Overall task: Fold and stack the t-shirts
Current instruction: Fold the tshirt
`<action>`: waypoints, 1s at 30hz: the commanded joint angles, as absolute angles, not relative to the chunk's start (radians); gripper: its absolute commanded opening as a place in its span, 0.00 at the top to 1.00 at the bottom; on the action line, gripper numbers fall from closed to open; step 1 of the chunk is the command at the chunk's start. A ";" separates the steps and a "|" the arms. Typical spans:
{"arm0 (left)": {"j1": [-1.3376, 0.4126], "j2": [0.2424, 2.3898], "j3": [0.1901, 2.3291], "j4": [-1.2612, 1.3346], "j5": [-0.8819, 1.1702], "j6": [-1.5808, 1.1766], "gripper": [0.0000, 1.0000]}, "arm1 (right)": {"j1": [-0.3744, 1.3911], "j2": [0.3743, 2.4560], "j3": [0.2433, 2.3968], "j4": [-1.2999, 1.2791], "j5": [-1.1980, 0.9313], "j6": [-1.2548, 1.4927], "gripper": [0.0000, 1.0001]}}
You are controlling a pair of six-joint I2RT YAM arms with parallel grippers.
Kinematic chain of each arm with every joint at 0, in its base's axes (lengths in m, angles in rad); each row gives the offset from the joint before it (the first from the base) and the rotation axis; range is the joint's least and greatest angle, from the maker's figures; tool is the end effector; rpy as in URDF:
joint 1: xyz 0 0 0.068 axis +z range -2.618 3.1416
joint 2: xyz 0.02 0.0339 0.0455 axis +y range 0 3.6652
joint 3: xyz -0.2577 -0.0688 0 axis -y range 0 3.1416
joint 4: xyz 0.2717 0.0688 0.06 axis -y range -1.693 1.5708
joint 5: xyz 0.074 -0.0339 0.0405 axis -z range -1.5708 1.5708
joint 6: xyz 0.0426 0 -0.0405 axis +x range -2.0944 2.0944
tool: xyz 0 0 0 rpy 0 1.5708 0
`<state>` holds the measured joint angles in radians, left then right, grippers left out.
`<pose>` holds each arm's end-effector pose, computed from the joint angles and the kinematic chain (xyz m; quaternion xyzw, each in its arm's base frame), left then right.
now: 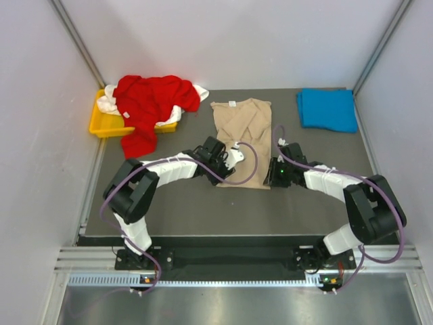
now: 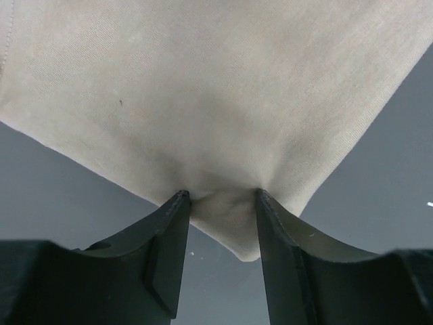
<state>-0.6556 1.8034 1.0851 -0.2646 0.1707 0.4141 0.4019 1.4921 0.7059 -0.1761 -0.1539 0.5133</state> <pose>0.3030 -0.2421 0.1341 0.5073 0.8079 -0.1158 0.2767 0.2740 0.1236 0.1253 0.0300 0.9511 0.1978 0.2356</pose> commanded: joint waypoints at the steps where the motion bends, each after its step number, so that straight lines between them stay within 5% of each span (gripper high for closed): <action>1: -0.669 1.795 1.034 -0.271 0.095 0.465 0.51 | 0.405 1.480 0.677 -0.167 -0.114 0.514 0.66; 10: -0.690 1.527 0.956 -0.249 0.115 0.598 0.40 | 0.405 1.336 0.661 -0.275 -0.104 0.502 0.51; 17: -0.752 1.557 0.864 -0.187 0.115 0.775 0.38 | 0.407 1.426 0.655 -0.193 -0.146 0.525 0.48; 25: -0.756 1.646 0.841 -0.115 0.107 0.824 0.39 | 0.405 1.499 0.641 -0.107 -0.213 0.557 0.85; 28: -0.759 1.676 0.839 -0.092 0.088 0.802 0.60 | 0.400 1.480 0.629 -0.106 -0.215 0.558 0.94; 30: -0.764 1.683 0.845 -0.101 0.081 0.776 0.96 | 0.396 1.467 0.624 -0.113 -0.222 0.557 1.00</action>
<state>-0.7593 1.6531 0.8474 -0.1204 0.0917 0.7879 0.3973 1.4780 0.6491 -0.1215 -0.1993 0.5526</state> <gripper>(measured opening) 0.165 0.032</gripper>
